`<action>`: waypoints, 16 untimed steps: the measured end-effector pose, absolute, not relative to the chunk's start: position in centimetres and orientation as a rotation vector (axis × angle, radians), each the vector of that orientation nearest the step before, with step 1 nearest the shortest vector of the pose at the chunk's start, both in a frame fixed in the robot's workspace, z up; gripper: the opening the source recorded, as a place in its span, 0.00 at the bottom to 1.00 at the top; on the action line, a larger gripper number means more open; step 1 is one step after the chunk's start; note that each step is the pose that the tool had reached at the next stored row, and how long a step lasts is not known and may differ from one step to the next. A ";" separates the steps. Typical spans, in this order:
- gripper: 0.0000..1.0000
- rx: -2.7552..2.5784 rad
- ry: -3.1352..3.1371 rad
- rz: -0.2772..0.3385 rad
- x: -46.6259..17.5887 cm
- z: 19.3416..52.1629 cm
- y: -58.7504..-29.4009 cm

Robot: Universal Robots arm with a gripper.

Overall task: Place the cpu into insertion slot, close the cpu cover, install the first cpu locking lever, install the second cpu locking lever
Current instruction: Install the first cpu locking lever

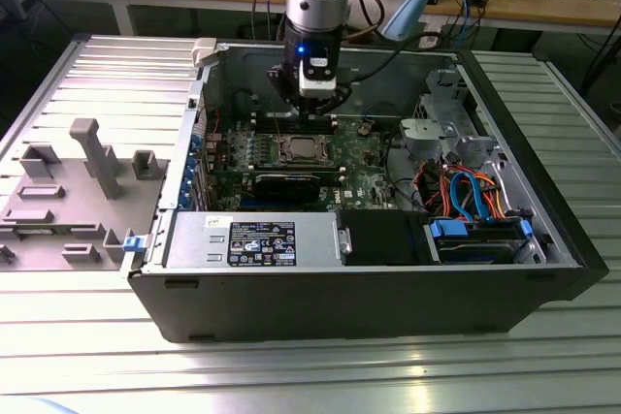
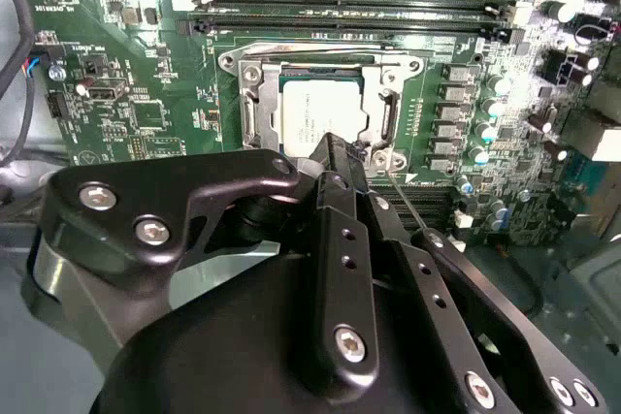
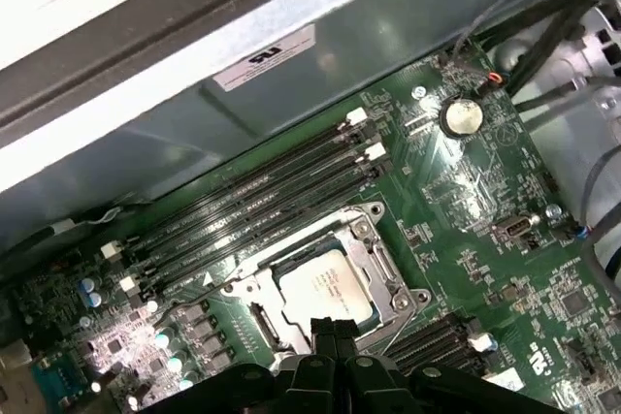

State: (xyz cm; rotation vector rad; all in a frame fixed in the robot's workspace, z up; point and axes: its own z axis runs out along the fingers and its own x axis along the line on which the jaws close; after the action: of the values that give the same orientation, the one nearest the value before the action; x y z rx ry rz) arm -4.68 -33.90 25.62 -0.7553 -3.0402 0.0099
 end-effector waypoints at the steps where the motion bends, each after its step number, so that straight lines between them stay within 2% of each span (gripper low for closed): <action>1: 0.11 -0.755 -3.041 0.009 -4.7 25.6 -33.9; 16: 0.11 -0.573 -3.101 0.001 -4.9 25.7 -33.8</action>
State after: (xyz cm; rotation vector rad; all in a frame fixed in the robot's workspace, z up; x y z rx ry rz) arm -4.86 -33.84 25.67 -0.5726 -3.1009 0.0006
